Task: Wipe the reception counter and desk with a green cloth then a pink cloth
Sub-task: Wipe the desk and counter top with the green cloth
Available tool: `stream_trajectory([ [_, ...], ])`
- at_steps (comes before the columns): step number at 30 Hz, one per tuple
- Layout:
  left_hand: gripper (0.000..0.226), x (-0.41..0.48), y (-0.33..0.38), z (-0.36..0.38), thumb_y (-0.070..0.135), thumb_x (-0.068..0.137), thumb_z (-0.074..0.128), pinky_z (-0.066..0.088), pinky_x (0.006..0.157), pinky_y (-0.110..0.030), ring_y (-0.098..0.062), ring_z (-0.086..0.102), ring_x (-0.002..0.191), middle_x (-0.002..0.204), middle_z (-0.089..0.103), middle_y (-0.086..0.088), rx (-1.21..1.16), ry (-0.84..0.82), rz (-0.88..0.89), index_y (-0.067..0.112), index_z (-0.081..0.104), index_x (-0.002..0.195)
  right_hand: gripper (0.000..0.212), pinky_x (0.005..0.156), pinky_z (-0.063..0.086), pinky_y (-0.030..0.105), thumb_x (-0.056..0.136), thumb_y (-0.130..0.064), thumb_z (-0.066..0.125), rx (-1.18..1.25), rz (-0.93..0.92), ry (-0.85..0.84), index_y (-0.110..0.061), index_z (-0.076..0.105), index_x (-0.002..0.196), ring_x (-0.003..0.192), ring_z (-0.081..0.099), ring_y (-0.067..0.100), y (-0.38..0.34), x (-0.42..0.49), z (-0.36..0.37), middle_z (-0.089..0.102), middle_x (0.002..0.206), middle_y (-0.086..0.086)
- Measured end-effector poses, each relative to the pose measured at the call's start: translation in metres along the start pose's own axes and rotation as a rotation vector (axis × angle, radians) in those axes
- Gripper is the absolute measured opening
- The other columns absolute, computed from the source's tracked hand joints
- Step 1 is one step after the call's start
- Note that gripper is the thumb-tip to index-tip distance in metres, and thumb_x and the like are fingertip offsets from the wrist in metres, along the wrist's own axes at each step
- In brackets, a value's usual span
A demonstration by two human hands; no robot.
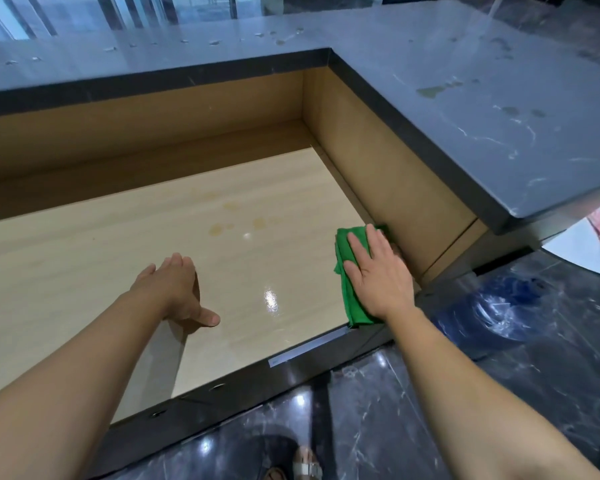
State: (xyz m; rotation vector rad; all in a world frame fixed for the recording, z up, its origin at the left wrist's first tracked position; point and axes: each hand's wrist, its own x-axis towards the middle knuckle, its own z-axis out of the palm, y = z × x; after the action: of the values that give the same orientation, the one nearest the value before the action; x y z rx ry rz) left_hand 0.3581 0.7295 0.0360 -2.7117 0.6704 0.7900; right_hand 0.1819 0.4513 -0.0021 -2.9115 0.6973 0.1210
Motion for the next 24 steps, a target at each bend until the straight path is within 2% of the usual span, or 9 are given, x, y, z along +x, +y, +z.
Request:
stream_trajectory([
  [2,0.121,0.002,-0.001,0.001,0.078,0.051,0.072,0.020,0.115,-0.041,-0.023,0.027,0.138,0.148,0.029,-0.008,0.004,0.012,0.009,0.008,0.028,0.140,0.058,0.115,0.023,0.040,0.104,-0.045,0.023,0.027,0.070,0.027,-0.026,0.009,0.157,0.150,0.006,0.023,0.002,-0.001,-0.001,-0.004,0.164,0.006],
  [7,0.116,0.001,-0.001,0.003,0.077,0.049,0.073,0.022,0.114,-0.039,-0.022,0.032,0.134,0.141,0.035,-0.005,-0.017,0.048,0.031,0.010,0.032,0.135,0.061,0.121,0.005,0.047,0.103,-0.045,0.010,-0.059,0.287,0.053,-0.020,-0.007,0.155,0.150,-0.007,0.034,-0.069,-0.007,0.015,-0.014,0.160,0.020],
  [9,0.114,0.000,-0.001,0.003,0.077,0.049,0.074,0.022,0.114,-0.039,-0.021,0.034,0.132,0.139,0.037,-0.005,-0.026,0.059,0.037,0.011,0.034,0.133,0.061,0.121,0.002,0.050,0.102,-0.046,0.007,-0.042,0.211,0.031,-0.019,-0.012,0.153,0.148,-0.013,0.037,-0.112,-0.013,0.019,-0.020,0.157,0.020],
  [12,0.114,0.001,-0.001,0.003,0.077,0.051,0.073,0.020,0.114,-0.038,-0.022,0.032,0.134,0.142,0.035,-0.006,-0.025,0.046,0.036,0.010,0.034,0.135,0.060,0.120,-0.008,0.049,0.104,-0.045,0.010,-0.037,-0.066,-0.041,-0.021,-0.013,0.154,0.146,-0.020,0.035,-0.168,-0.022,0.028,-0.026,0.156,0.017],
  [14,0.107,0.001,-0.002,0.003,0.076,0.051,0.073,0.022,0.114,-0.039,-0.021,0.034,0.132,0.137,0.038,-0.005,-0.031,0.056,0.046,0.012,0.039,0.129,0.059,0.120,-0.010,0.046,0.104,-0.044,0.014,-0.039,-0.251,-0.084,-0.024,-0.008,0.155,0.147,-0.022,0.030,-0.183,-0.021,0.030,-0.026,0.158,0.013],
  [18,0.111,-0.002,-0.001,0.002,0.077,0.050,0.073,0.021,0.113,-0.037,-0.021,0.033,0.134,0.139,0.037,-0.005,-0.042,0.052,0.041,0.012,0.036,0.132,0.058,0.121,-0.007,0.040,0.103,-0.047,0.016,-0.058,-0.437,-0.115,-0.031,-0.005,0.155,0.148,-0.020,0.020,-0.151,0.002,0.021,-0.022,0.160,0.004],
  [20,0.104,-0.003,-0.001,0.001,0.076,0.050,0.074,0.024,0.111,-0.036,-0.020,0.039,0.126,0.129,0.042,-0.001,-0.050,0.080,0.052,0.014,0.040,0.126,0.058,0.122,-0.003,0.041,0.102,-0.050,0.013,-0.071,-0.381,-0.093,-0.031,-0.006,0.153,0.149,-0.017,0.020,-0.123,0.017,0.013,-0.020,0.160,0.003],
  [24,0.097,-0.006,-0.003,0.000,0.077,0.049,0.073,0.024,0.110,-0.035,-0.019,0.042,0.120,0.120,0.044,0.002,-0.050,0.115,0.078,0.017,0.042,0.119,0.059,0.122,0.001,0.041,0.103,-0.049,0.015,-0.048,-0.132,-0.050,-0.028,-0.003,0.155,0.150,-0.012,0.023,-0.073,0.048,0.002,-0.016,0.162,0.007],
])
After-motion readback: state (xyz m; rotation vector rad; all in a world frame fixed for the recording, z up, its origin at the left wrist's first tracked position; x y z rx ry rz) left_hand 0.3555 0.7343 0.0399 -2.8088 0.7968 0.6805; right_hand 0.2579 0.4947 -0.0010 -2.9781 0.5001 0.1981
